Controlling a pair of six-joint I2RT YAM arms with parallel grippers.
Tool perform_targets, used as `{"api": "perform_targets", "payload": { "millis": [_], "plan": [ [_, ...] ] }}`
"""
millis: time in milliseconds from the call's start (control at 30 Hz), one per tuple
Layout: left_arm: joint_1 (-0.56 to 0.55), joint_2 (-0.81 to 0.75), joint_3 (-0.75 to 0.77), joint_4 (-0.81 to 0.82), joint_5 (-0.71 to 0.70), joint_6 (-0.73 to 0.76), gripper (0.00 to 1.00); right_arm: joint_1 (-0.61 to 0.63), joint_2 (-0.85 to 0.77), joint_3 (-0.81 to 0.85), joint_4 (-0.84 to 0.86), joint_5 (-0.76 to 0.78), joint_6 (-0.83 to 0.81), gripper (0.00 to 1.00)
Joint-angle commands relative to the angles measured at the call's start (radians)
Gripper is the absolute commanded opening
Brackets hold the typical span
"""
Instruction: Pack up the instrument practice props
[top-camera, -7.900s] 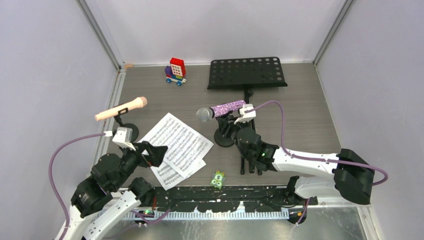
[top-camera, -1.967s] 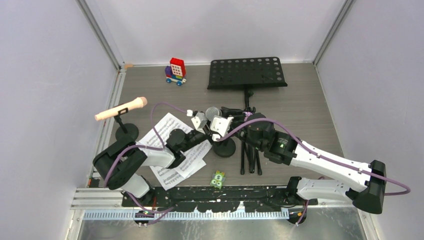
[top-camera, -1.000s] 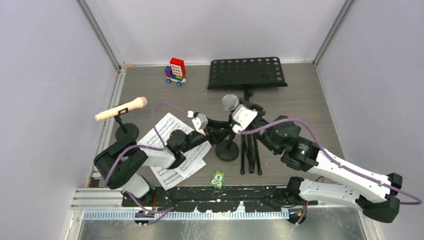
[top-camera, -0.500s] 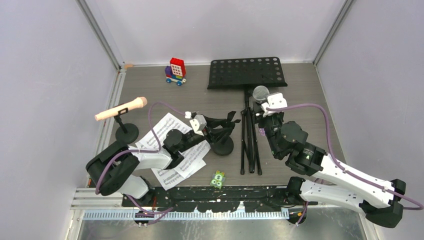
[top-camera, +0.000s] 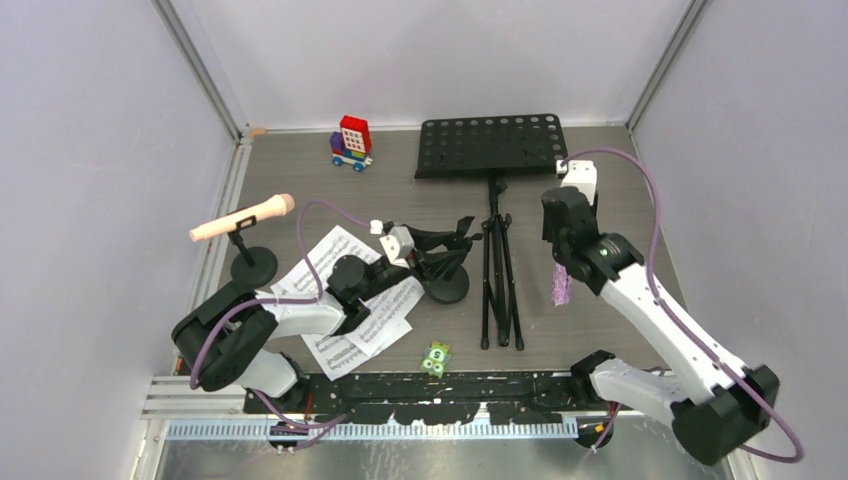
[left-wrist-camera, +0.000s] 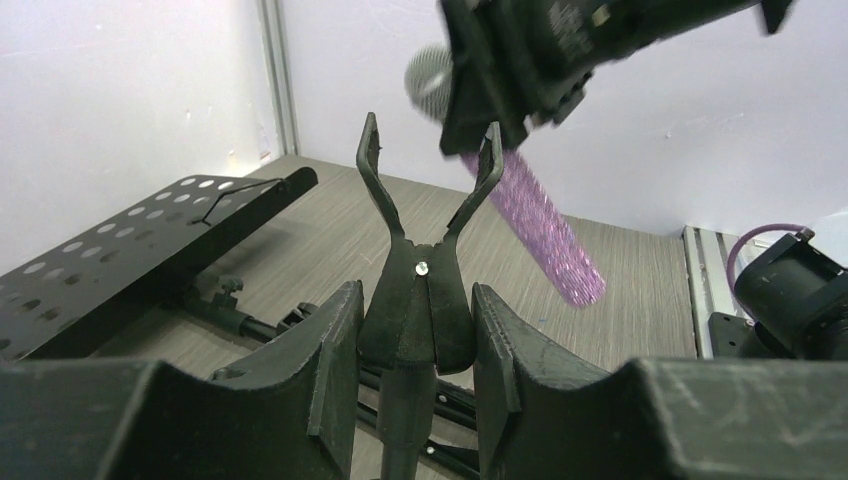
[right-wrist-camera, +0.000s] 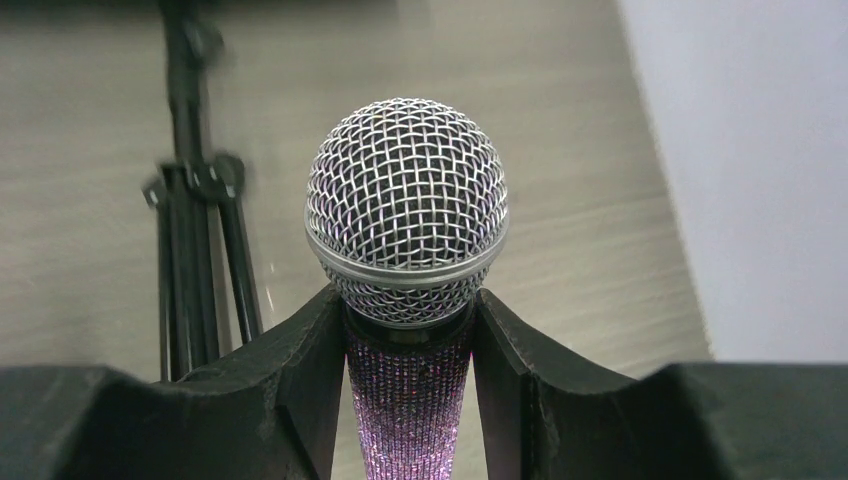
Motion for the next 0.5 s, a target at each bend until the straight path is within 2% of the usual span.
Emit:
{"api": "perform_targets", "payload": {
  "millis": [0, 100, 333, 367, 467],
  "plan": [
    [0.011, -0.050, 0.034, 0.108, -0.005, 0.021, 0.00, -0.111, 0.127, 0.039, -0.144, -0.331, 0.147, 0.01],
    [0.011, -0.057, 0.027, 0.107, 0.007, 0.017, 0.00, -0.128, 0.200, 0.018, -0.129, -0.395, 0.177, 0.01],
    [0.013, -0.072, 0.013, 0.106, 0.007, 0.017, 0.00, -0.141, 0.321, -0.006, -0.109, -0.329, 0.220, 0.01],
    [0.013, -0.075, 0.011, 0.107, 0.006, 0.017, 0.00, -0.142, 0.328, -0.008, -0.103, -0.331, 0.221, 0.03],
    [0.014, -0.077, 0.007, 0.107, 0.002, 0.018, 0.00, -0.148, 0.370, -0.007, -0.097, -0.362, 0.220, 0.23]
  ]
}}
